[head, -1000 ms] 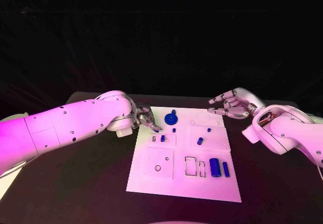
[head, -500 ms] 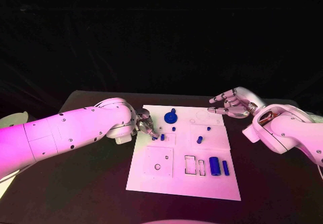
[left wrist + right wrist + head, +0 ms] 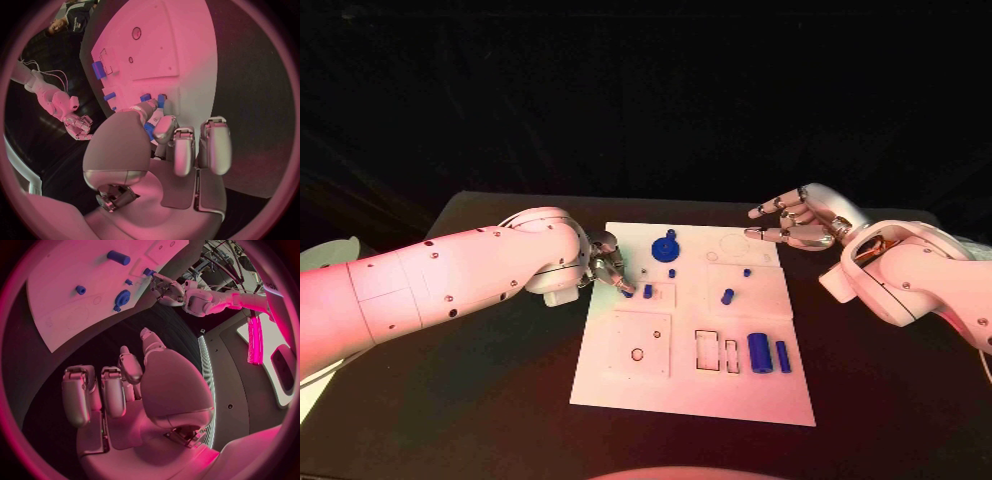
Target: Assemble the parts on the task board
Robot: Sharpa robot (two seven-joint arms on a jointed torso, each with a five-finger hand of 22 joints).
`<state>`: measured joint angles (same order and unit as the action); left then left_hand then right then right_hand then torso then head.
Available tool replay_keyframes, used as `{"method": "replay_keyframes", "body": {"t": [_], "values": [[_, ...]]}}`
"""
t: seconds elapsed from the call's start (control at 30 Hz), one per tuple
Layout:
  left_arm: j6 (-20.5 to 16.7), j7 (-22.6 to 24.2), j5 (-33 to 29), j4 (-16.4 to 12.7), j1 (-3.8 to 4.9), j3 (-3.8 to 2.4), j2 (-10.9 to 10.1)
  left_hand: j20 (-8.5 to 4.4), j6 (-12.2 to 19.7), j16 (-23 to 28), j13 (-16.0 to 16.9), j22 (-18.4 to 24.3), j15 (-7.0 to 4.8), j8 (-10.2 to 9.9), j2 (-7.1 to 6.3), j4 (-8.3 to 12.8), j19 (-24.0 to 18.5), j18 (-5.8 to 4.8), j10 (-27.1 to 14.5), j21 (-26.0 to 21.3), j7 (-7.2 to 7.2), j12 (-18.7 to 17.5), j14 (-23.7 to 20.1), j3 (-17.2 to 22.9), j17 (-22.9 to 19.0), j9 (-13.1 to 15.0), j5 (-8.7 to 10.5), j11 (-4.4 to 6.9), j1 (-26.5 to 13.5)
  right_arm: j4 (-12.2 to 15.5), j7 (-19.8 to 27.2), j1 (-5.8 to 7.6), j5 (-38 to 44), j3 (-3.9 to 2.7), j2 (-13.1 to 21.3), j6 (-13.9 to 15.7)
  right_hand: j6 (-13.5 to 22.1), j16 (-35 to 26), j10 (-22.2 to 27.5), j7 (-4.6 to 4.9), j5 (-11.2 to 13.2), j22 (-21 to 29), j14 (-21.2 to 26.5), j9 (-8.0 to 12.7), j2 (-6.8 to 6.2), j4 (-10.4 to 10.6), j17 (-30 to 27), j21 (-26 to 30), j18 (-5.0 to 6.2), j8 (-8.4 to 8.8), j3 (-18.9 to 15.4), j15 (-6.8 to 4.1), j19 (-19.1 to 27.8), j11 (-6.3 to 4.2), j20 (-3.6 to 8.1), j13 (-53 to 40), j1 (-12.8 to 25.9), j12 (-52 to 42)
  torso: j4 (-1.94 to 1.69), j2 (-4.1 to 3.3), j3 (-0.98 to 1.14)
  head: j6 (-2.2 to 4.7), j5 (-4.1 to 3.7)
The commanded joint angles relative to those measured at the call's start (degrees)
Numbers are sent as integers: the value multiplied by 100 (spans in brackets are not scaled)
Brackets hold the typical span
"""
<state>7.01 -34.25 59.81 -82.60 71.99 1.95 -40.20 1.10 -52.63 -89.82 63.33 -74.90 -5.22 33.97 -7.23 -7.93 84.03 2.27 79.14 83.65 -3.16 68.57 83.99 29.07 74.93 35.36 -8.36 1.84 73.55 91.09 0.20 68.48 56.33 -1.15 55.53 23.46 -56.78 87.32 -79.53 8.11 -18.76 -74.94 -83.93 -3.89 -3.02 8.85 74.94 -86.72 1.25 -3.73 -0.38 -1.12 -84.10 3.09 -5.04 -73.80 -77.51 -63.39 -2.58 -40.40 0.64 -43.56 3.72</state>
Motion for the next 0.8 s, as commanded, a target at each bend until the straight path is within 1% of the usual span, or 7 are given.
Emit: {"method": "replay_keyframes", "body": {"t": [0.03, 0.17, 0.43, 0.6, 0.8], "values": [[110, -101, 93, 13, -4, 2, -1, -9, -94, -18, 3, -811, 20, 34, -18, 699, 355, -43, 52, 29, 61, 18, 601, 752, 1507, 4, -62, -3, -18, 1, 48, -5, 47, 0, -1, -70, -45, -39, 41, -5, -21, -862, -488, -5, 32, -2, 1006, 36, 30, -13, -24, -9, -237, -11, 17, 7, 44, -3, -4, 5, -1, -2, 4], [101, -116, 104, 24, -5, 1, 7, -10, -99, -18, 5, -815, 19, 36, -26, 703, 357, -44, 57, 32, 62, 20, 601, 767, 1507, 4, -74, -2, -28, 2, 47, -5, 47, 0, -1, -71, -45, -39, 41, -5, -21, -862, -488, -5, 32, -2, 1006, 36, 30, -13, -24, -9, -237, -11, 17, 7, 44, -3, -3, 3, -1, -7, 5], [224, -166, 124, 26, -4, 1, 16, -10, -100, -18, 5, -815, 19, 36, -27, 704, 357, -44, 58, 32, 62, 21, 601, 769, 1507, 4, -75, -2, -29, 1, 47, -6, 47, 0, -2, -77, -45, -39, 41, -5, -21, -862, -488, -5, 32, -2, 1006, 36, 30, -13, -24, -9, -237, -11, 17, 7, 44, -3, -5, 4, -2, -25, 11], [246, -190, 168, 30, -4, 1, 15, -10, -100, -18, 5, -815, 19, 36, -27, 704, 357, -44, 58, 32, 62, 21, 601, 769, 1507, 4, -75, -2, -29, 1, 47, -6, 47, 0, -2, -77, -45, -39, 41, -5, -21, -862, -488, -5, 32, -2, 1006, 36, 30, -13, -24, -9, -237, -11, 17, 7, 44, -3, -4, 6, 0, -25, 8], [456, -207, 186, 23, -4, 1, 20, -11, -104, -18, 5, -819, 18, 38, -35, 707, 358, -45, 61, 35, 63, 21, 601, 783, 1507, 4, -85, -1, -39, 3, 47, -6, 47, 0, -2, -83, -45, -39, 41, -5, -21, -862, -488, -5, 32, -2, 1006, 36, 30, -13, -24, -9, -237, -11, 17, 7, 44, -3, 0, 4, -1, -23, 10]]}}
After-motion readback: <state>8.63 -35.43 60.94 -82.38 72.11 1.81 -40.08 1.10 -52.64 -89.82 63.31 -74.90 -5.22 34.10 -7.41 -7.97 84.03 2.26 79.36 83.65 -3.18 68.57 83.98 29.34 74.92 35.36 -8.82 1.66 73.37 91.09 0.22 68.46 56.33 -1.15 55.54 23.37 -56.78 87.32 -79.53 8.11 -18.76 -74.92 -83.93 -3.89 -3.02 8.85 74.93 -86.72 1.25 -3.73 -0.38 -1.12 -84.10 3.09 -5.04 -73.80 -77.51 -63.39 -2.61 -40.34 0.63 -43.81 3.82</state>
